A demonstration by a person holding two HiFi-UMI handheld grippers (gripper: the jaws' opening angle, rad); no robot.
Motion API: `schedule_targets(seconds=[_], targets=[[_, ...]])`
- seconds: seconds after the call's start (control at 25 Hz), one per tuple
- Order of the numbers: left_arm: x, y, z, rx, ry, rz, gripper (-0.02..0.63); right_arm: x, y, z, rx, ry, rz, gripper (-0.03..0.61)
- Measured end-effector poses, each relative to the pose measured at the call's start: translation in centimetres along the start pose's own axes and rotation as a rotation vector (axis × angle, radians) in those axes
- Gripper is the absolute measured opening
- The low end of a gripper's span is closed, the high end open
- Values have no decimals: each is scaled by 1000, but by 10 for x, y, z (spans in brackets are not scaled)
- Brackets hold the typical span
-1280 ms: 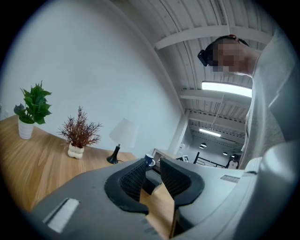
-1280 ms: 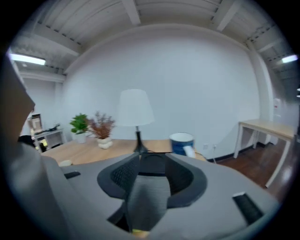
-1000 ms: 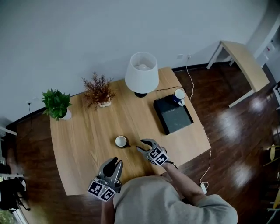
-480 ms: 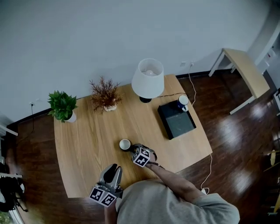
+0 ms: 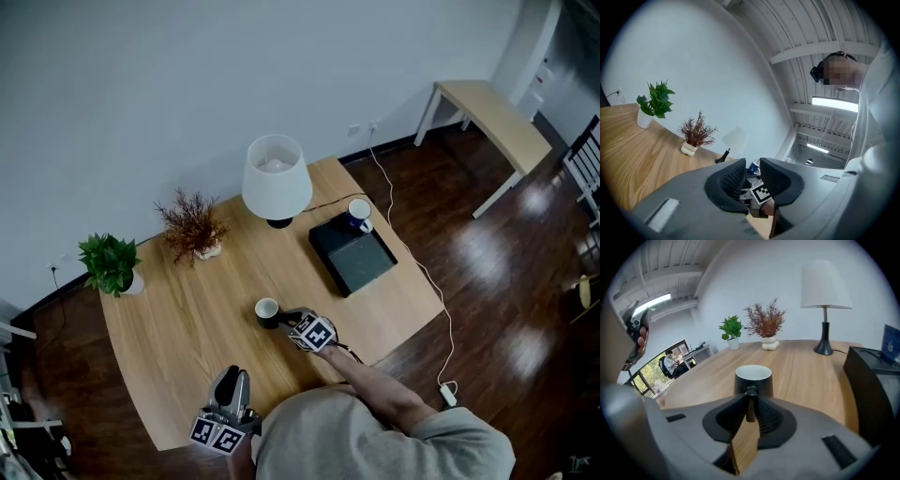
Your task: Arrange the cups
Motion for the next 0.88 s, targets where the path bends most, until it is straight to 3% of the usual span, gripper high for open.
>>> schedule_targets(seconds=[0.32,0.56,0.72,0.88], targets=[[11,4,2,-14,-34,20,84,-40,53,15,121,121,125,80],[15,4,1,-9,-47,21,84,-82,171,-32,169,289,388,80],[16,7,2,1,-50,21,84,-74,244,-47,182,265,513,80],[14,9,0,9,-52,5,84,-54,268,-33,180,202,544,80]])
Point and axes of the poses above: the fingertips, and each gripper's own axes: x forward along the fingers, y to its right, z out of its underside, the point moved 8 cm from there along -x, backward along the fingers, and after that the axes turned 14 degrees about z, right-handed, at the moved point
